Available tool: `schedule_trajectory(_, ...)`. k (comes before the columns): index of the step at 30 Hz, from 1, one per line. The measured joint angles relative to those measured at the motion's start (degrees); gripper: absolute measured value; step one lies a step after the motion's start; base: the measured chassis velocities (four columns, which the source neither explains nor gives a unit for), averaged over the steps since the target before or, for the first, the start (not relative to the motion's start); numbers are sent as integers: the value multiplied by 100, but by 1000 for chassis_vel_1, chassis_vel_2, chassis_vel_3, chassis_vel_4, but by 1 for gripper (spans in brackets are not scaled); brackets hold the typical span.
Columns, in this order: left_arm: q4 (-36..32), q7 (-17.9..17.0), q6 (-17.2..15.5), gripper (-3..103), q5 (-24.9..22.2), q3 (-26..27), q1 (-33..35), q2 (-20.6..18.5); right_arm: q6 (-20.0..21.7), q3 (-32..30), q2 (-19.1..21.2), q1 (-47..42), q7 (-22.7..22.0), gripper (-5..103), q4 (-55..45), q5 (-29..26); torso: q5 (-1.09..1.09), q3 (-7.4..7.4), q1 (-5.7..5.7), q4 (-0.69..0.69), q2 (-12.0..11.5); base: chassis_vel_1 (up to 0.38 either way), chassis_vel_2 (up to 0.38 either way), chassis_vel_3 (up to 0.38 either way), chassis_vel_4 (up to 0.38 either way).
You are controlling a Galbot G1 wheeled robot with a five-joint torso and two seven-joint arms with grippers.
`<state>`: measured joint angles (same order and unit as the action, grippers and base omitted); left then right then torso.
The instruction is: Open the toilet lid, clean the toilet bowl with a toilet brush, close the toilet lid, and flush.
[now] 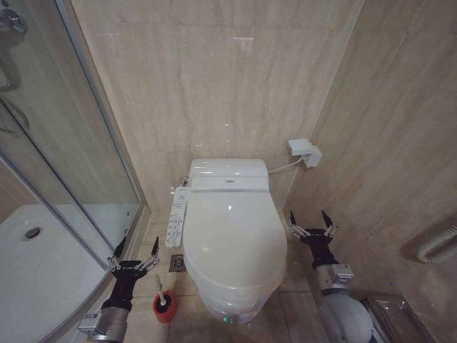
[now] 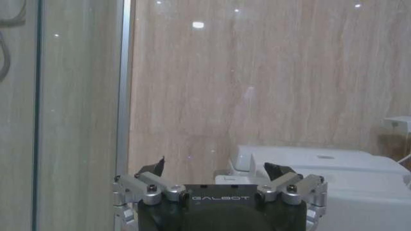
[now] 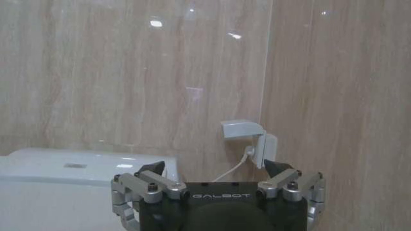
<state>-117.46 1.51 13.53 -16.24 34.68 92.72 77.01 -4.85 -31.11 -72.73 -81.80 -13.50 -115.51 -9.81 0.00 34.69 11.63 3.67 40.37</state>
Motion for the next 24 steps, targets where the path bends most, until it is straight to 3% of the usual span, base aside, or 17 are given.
schedule_trajectory(24,0,0,0,100,0,0,0,0,0,6,6,9,-2,100,17,-6,0,0,0,0,0,0,0,0,0)
